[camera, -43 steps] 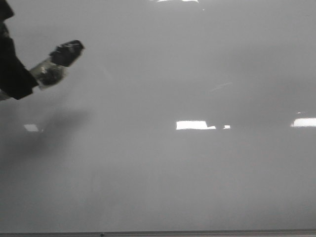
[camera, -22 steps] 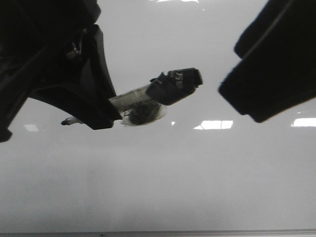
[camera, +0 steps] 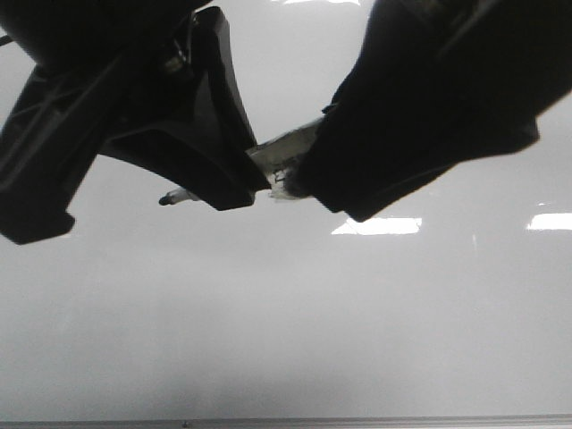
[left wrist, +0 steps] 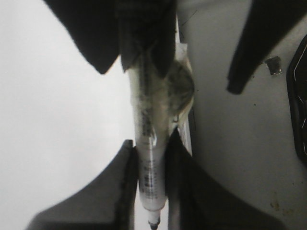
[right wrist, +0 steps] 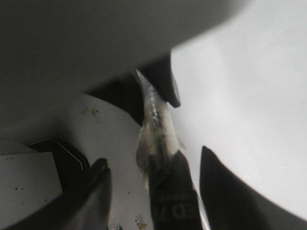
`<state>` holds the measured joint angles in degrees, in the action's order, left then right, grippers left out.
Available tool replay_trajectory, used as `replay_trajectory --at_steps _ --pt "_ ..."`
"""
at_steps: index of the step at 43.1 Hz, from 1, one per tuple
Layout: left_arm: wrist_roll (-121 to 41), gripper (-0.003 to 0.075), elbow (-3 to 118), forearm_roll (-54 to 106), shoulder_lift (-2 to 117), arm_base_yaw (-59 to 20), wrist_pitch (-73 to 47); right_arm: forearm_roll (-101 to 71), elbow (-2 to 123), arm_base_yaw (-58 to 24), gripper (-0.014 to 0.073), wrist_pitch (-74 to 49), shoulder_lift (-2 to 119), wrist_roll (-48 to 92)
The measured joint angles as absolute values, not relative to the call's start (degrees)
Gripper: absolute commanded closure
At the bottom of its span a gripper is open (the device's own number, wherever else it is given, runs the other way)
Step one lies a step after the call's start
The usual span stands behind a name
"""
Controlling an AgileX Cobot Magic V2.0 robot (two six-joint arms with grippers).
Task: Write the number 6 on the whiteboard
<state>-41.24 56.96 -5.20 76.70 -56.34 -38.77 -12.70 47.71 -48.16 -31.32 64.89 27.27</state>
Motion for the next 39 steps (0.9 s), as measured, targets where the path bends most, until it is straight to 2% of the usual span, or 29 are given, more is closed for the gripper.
replay_trajectory --at_steps 8,12,16,18,20,22,30,33,39 --pt "-41.2 0.0741 57.0 -5.2 76.7 -56.3 -38.7 -12.7 47.7 -48.2 0.0395 -30.3 64.9 27.3" --pt "-41.3 0.0741 57.0 -5.2 76.7 -56.3 -38.9 -12.6 47.7 -48.2 0.051 -30.2 64.9 27.3" --pt "-41.7 0.0736 57.0 -5.3 76.7 -56.3 -38.9 -12.6 47.7 -48.2 0.067 -30.2 64.9 27.4" --pt "-41.7 0.0716 57.0 -5.3 76.7 -56.3 -38.8 -12.6 47.7 -48.2 0.0655 -30.2 64.9 27.5" --pt "-41.4 0.0674 57.0 -5.3 76.7 -56.3 -38.7 -12.6 47.7 -48.2 0.0656 -30.2 64.9 27.5" --pt "-41.2 0.0599 57.0 -5.3 76.7 -56.3 -38.7 -12.6 47.7 -48.2 0.0656 -30.2 64.9 27.5" --pt "-39.3 0.0252 57.0 -5.2 76.7 -56.3 -37.0 -12.7 47.1 -46.9 0.0656 -30.2 63.8 27.5" --pt "-39.1 0.0204 57.0 -4.6 76.6 -56.3 -36.2 -12.7 45.7 -45.5 0.0656 -30.3 62.1 27.5" --pt "-38.7 0.0218 57.0 -4.5 76.6 -56.5 -35.9 -12.7 41.1 -40.9 0.0656 -30.4 56.1 27.5"
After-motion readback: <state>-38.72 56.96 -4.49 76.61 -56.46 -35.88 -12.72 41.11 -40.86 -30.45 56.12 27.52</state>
